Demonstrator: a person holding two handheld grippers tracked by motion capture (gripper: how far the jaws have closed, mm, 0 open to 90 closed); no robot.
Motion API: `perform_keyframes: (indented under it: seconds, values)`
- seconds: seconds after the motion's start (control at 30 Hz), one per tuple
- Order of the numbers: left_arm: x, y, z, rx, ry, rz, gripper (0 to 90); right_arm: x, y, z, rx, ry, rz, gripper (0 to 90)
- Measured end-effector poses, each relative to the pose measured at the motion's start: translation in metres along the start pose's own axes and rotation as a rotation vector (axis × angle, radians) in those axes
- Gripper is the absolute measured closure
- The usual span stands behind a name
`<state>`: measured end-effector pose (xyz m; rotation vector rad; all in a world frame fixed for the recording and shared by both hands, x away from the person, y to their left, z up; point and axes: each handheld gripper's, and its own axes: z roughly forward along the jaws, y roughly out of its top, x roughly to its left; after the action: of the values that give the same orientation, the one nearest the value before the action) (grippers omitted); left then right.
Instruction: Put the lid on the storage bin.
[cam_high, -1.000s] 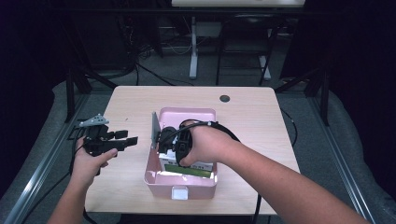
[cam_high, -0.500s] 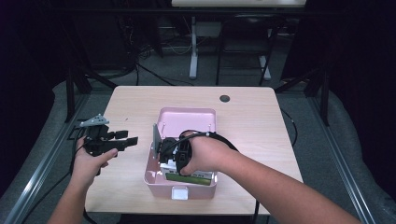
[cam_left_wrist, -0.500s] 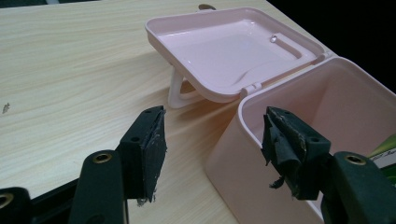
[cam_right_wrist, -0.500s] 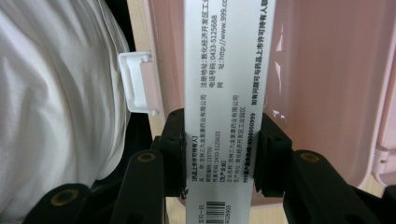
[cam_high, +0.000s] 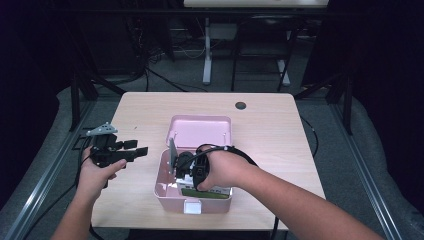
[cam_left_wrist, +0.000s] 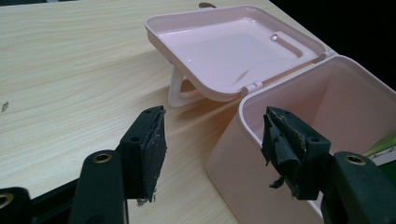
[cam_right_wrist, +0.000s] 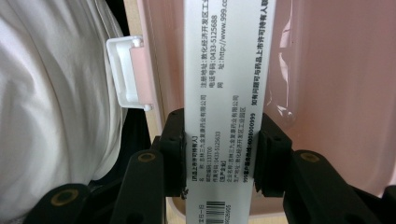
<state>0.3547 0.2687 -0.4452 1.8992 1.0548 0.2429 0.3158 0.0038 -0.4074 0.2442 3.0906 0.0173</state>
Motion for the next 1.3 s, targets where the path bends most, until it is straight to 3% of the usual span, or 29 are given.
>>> perform_keyframes:
  seconds: [0.43,0.67,1.3]
  values:
    - [0.000,0.000,0.001,0.007,0.000,-0.001,39.3,-0.003,-0.005,0.013,0.006,0.001,0.004,61.6]
    - [0.000,-0.001,0.002,0.005,0.000,-0.003,39.3,-0.001,-0.004,0.021,0.011,0.005,-0.022,61.6]
    - [0.001,-0.001,0.002,0.008,0.001,-0.003,39.3,-0.003,-0.006,0.038,0.001,0.026,-0.012,61.6]
